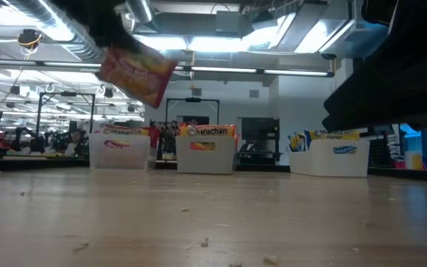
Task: Sort Maruchan noodles
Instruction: Put the red noodle pack into the transparent bin
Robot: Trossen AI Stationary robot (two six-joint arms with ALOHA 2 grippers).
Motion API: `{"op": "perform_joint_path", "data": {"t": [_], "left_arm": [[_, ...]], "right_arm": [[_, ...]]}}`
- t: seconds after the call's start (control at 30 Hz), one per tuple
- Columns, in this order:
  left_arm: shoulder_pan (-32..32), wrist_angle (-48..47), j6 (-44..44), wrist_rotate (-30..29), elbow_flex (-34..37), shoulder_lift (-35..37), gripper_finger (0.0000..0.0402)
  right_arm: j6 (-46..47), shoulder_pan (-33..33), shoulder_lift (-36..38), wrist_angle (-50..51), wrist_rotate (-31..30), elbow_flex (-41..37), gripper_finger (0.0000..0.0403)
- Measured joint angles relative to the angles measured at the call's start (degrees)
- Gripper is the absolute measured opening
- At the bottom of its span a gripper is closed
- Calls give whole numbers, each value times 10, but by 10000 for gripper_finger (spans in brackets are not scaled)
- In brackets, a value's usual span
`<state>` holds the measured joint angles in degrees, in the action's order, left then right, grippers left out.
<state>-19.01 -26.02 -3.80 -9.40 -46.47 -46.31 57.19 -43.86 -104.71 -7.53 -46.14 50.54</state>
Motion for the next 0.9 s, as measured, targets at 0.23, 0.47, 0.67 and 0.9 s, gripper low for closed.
{"op": "perform_joint_path", "data": {"t": [0.23,0.47,0.67,0.9], "left_arm": [[-133,16,-22,103,41,-2,47],[-235,93,-43,210,91,-2,47],[-301,116,-63,240,112,-2,47],[-346,142,-81,259,133,-13,47]], "right_arm": [[-6,0,0,11,1,0,138],[-6,0,0,21,-9,0,138],[-6,0,-15,16,-22,0,138],[10,0,-40,7,-19,0,138]]}}
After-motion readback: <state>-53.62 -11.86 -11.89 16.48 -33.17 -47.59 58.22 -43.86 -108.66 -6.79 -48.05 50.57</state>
